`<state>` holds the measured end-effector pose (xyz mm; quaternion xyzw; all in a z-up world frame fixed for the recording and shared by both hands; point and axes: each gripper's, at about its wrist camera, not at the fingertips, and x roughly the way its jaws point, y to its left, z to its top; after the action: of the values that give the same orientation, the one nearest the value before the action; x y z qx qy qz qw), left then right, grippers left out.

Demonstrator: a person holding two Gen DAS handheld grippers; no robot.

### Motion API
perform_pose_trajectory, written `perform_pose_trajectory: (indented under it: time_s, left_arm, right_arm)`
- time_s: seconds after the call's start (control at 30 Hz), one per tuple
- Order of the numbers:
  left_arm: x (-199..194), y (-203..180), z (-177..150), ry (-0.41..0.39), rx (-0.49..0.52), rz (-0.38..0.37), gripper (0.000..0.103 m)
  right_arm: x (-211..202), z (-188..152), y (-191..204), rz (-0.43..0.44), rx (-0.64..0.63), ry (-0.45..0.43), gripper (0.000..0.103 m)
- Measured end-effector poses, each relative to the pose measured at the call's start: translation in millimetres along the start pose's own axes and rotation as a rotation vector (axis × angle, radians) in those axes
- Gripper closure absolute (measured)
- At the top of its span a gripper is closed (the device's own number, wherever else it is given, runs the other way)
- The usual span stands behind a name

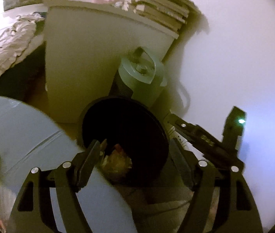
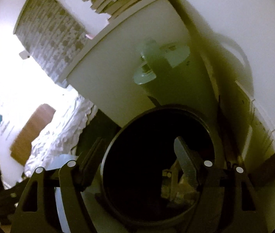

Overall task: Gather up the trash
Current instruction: 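Carry the tray and pink roll over the black bin and open both grippers, then grasp the red Wangzai milk carton with the right gripper while the left grasps a white bag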

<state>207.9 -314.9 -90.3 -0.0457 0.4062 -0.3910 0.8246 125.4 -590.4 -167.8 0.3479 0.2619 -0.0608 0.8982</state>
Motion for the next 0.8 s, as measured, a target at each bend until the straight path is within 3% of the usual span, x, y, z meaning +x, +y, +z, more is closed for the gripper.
perform_pose_trajectory:
  time_s: [0.3, 0.5, 0.67, 0.8]
  left_arm:
    - [-106, 49, -58, -0.069, -0.068, 0.115, 0.025]
    - [-175, 120, -103, -0.087, -0.224, 0.225, 0.025]
    - [-211, 162, -140, -0.068, -0.314, 0.293, 0.025]
    - [-222, 156, -161, -0.047, -0.208, 0.250, 0.025]
  right_arm:
    - [7, -26, 45, 0.066, -0.145, 0.085, 0.030]
    - [0, -64, 106, 0.231, -0.323, 0.179, 0.024]
    - [-11, -115, 200, 0.472, -0.644, 0.337, 0.024]
    - [-13, -160, 278, 0.550, -1.017, 0.484, 0.024]
